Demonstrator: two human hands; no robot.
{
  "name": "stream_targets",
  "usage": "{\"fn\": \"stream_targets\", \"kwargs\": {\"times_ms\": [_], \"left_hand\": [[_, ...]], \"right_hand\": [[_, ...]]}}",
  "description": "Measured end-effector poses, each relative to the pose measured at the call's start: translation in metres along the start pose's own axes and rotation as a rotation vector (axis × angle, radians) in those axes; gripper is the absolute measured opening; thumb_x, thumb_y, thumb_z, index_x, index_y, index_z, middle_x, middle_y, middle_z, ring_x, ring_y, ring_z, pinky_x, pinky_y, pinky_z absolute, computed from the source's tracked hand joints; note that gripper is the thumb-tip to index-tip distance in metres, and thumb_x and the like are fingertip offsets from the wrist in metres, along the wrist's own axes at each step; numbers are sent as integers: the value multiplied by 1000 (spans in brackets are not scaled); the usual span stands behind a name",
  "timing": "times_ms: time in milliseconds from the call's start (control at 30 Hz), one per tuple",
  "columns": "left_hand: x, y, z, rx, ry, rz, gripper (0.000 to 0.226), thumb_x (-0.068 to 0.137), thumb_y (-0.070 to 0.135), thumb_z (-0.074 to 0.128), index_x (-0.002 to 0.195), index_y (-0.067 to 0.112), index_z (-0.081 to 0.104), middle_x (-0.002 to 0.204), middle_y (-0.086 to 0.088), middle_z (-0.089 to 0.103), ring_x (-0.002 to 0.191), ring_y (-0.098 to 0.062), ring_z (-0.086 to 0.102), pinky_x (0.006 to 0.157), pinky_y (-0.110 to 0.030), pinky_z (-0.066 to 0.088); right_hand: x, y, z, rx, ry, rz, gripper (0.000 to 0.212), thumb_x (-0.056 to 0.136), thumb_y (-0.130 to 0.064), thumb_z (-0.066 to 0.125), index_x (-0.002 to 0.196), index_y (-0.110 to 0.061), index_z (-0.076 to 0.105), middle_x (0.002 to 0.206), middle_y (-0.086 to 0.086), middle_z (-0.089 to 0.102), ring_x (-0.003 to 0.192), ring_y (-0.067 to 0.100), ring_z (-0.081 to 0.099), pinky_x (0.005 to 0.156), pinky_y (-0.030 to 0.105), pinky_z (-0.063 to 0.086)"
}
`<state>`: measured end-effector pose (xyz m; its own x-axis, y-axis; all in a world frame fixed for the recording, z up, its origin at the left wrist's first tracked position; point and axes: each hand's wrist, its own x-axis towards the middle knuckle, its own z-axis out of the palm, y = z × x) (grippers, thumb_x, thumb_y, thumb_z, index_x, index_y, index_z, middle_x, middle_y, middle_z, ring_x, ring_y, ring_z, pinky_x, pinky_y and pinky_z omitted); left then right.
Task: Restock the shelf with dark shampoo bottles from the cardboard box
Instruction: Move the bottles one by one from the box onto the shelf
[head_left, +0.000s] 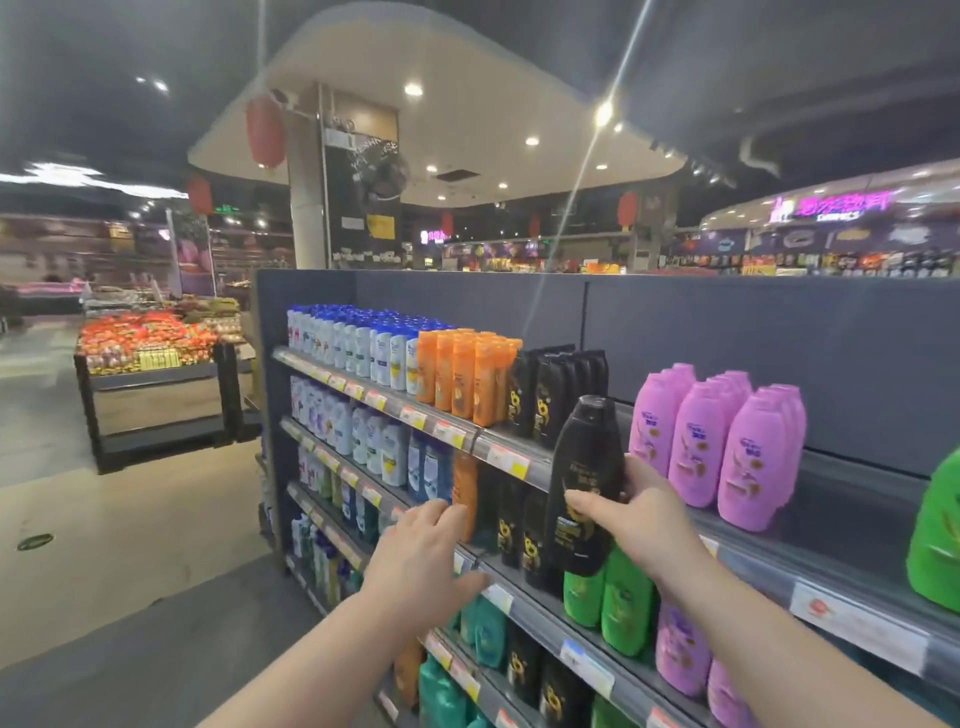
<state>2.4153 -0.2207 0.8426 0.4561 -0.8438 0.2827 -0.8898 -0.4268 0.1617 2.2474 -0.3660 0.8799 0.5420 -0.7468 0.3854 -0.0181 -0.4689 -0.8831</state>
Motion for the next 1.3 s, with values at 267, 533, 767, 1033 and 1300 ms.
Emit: {"fn": "stream_targets", "kwargs": {"times_ms": [267,533,767,1033,1300], "left_hand": [[135,-21,45,-51,-57,175,72,80,61,52,138,26,27,140,2,36,129,-22,34,106,-42,32],[267,-40,82,-94,-48,464,64,79,62,50,127,22,40,129,1,44,123,-24,41,100,-41,37],[317,-36,112,-152,-107,667,65,77,65,50,126,22,48,124,2,49,118,-21,45,102,-36,36],[338,-37,128,-230,-181,725,62,77,65,49,122,23,57,120,7,53,114,-15,46,97,-32,40],[342,-38,130,-264,-179,751,59,79,65,48,120,23,59,117,11,54,111,-11,44,93,-30,43]], "right_hand": [[94,34,10,-87,195,56,25,70,-14,77,80,-28,59,82,-14,66,78,2,61,61,18,41],[173,58,31,-209,438,170,23,75,-17,74,84,-28,56,85,-10,63,79,3,56,61,20,39],[214,76,46,-258,600,317,33,75,-18,73,103,-14,57,96,3,66,90,21,61,74,30,45],[262,105,45,-343,576,403,40,78,-21,71,112,-16,51,99,1,62,89,16,58,63,21,43],[260,136,40,-458,529,522,53,72,-23,76,115,-18,45,105,-2,58,97,17,56,79,27,45]]}}
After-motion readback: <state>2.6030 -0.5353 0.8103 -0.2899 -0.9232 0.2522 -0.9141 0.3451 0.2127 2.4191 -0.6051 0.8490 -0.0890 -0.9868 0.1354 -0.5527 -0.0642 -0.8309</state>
